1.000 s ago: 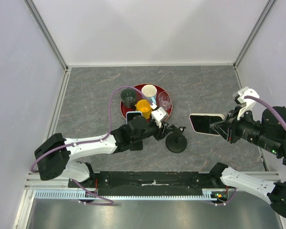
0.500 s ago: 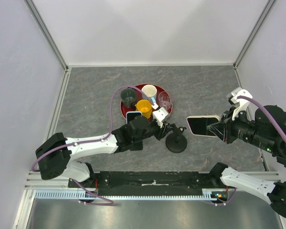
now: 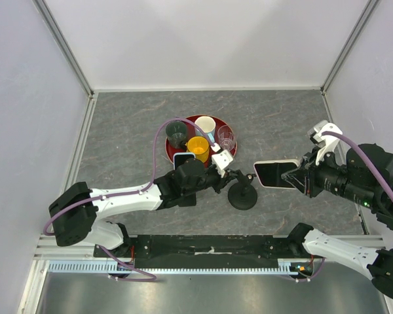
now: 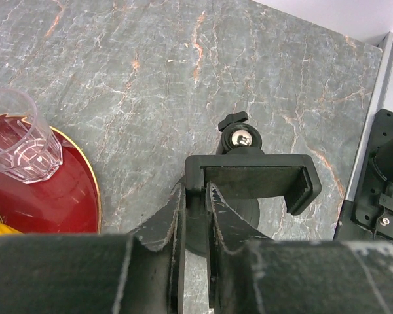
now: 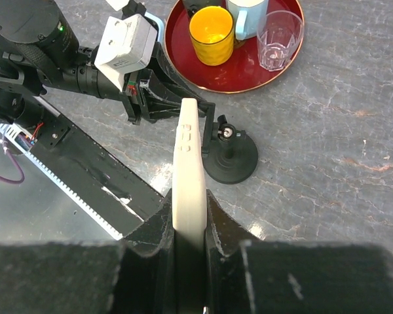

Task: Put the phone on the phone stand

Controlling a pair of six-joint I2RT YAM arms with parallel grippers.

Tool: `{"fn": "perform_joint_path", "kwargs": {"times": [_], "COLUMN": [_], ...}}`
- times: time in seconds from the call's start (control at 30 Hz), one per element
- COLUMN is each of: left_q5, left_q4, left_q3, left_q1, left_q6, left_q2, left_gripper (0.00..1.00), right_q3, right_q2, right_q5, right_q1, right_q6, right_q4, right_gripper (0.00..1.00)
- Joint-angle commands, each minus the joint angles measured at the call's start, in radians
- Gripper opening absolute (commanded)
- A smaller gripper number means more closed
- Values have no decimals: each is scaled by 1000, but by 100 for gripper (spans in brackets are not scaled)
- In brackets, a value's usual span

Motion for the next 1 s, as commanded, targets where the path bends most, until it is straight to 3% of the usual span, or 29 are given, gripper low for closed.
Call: {"fn": "perform_joint_path", "kwargs": {"times": [0.0, 0.07, 0.3, 0.63, 0.73, 0.97], "left_q5": [30, 31, 76, 140, 149, 168], "left_q4": [31, 23, 2, -55, -54, -77], "left_q3": [39, 43, 27, 51, 47, 37], "left_q1": [-7, -7, -5, -4, 4, 19], "left_q6": [31, 31, 50, 88, 97, 145], "left_q2": [7, 9, -14, -19, -23, -42], "left_gripper": [8, 2, 2, 2, 2, 2], "right_q3": [-19, -54, -163, -327, -353, -319], "right_q2": [-6, -6, 65, 60, 61, 190], "right_q5": [-37, -42, -108, -522, -629, -642], "right_q1": [2, 1, 1, 1, 2, 13], "right_q6": [0, -18, -199, -604, -815, -1033], "right_q4": [117, 117, 108, 246, 248, 243], "right_gripper": [0, 0, 0, 0, 0, 0]}}
